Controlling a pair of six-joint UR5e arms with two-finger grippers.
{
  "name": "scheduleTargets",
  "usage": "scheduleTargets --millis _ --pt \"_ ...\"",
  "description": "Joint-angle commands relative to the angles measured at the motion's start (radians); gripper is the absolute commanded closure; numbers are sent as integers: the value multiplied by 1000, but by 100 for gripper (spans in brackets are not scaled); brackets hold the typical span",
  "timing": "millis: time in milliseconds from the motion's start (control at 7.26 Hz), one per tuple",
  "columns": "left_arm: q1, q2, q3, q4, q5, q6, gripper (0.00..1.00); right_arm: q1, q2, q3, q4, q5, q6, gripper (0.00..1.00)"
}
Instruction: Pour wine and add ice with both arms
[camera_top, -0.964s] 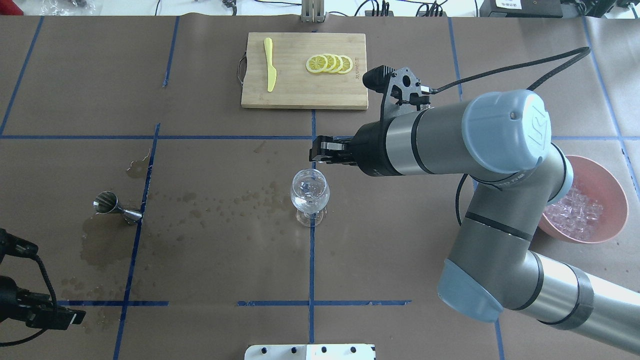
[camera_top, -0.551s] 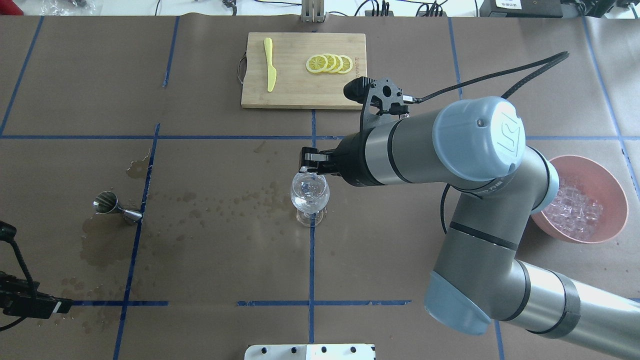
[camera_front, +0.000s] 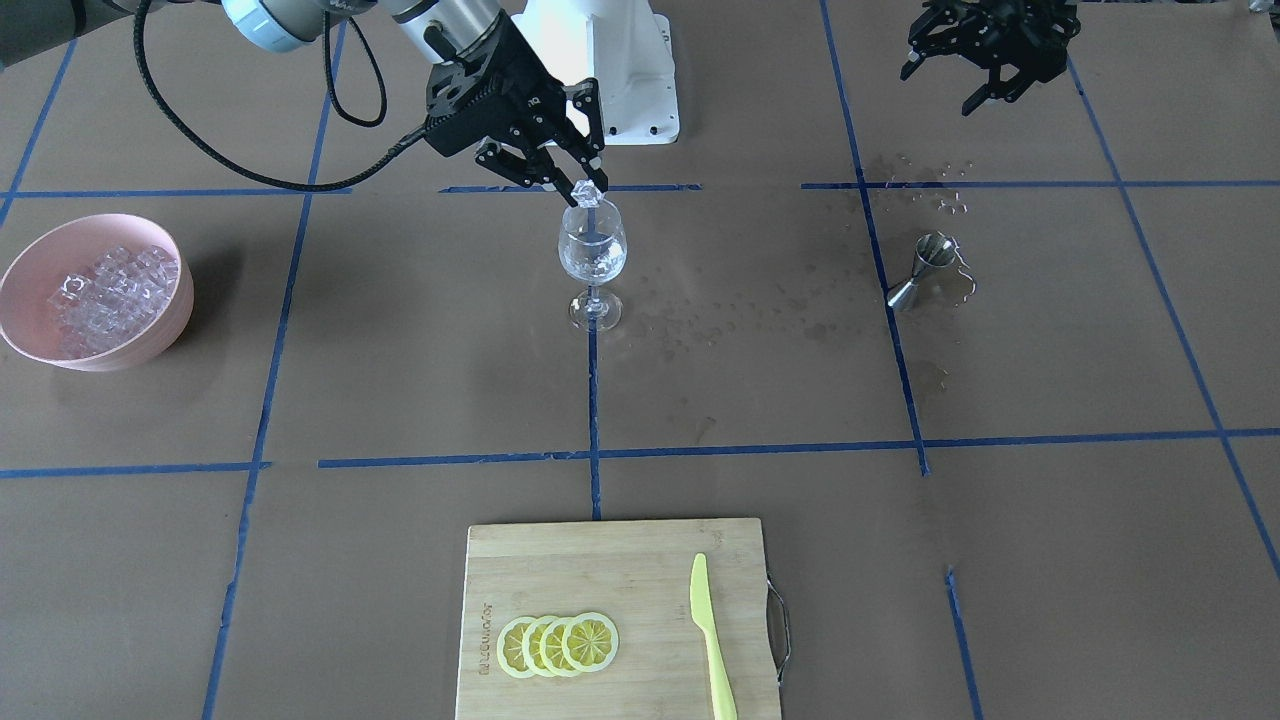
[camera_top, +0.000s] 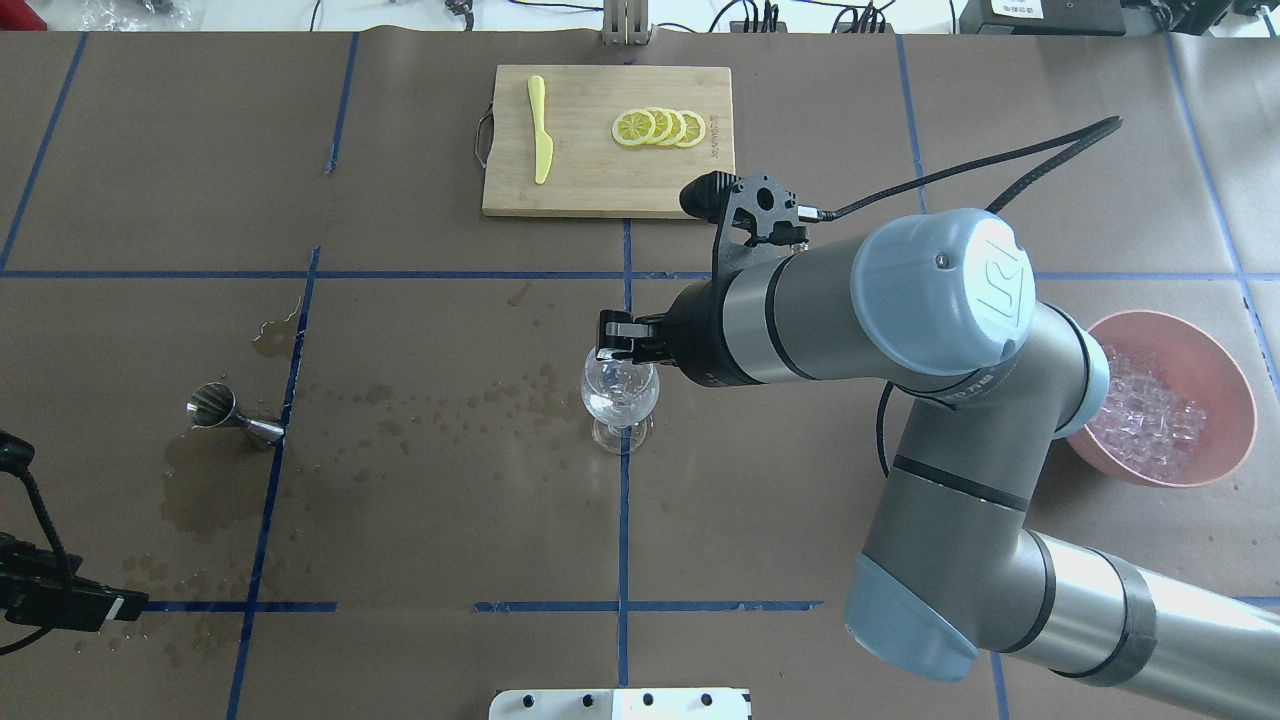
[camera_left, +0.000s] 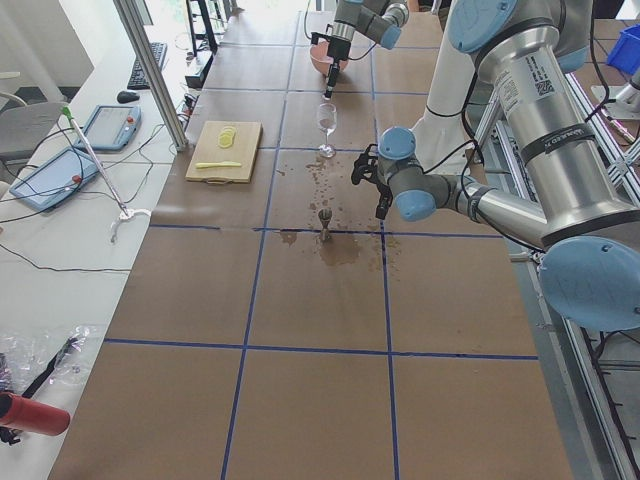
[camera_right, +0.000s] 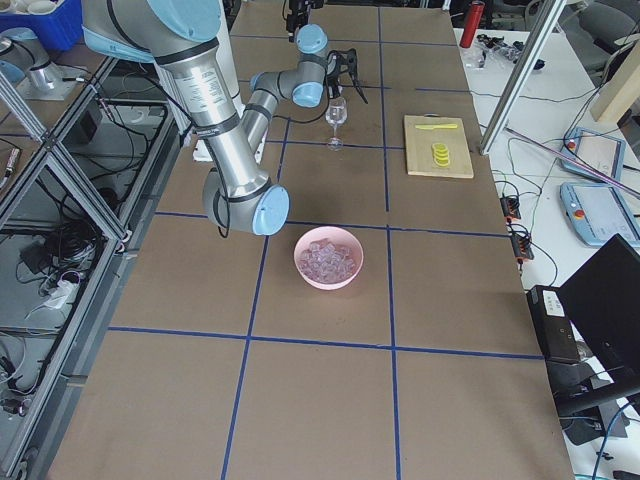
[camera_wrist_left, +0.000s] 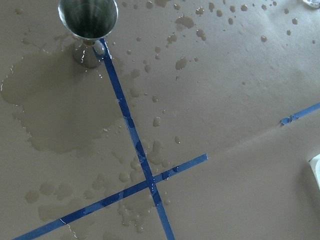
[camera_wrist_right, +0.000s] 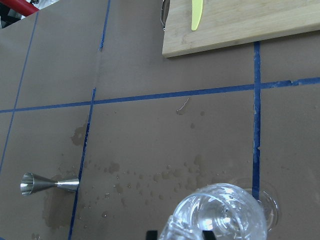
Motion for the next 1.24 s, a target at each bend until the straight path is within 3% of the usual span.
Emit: scheduleTargets --millis 0,138,275,413,689,826,964,1102 --pt "-30 -1 -6 26 -18 43 0 -3 -1 -2 1 0 1 80" --pt "-61 -24 -32 95 -27 80 0 -3 -1 -3 2 0 1 54" --pt "-88 -51 -52 164 -29 119 0 -3 2 -3 2 0 1 36" --pt "-123 -83 -57 224 -29 166 0 -3 4 -3 2 0 1 27" --pt "-176 -134 -57 282 -30 186 0 -1 7 0 2 0 7 21" --pt "-179 -191 -57 350 -30 208 0 3 7 7 1 2 18 12" --pt "-225 -267 -51 463 -30 276 0 20 7 35 -53 6 18 1" --pt "-307 -373 -37 603 -30 365 0 41 7 87 -156 14 17 0"
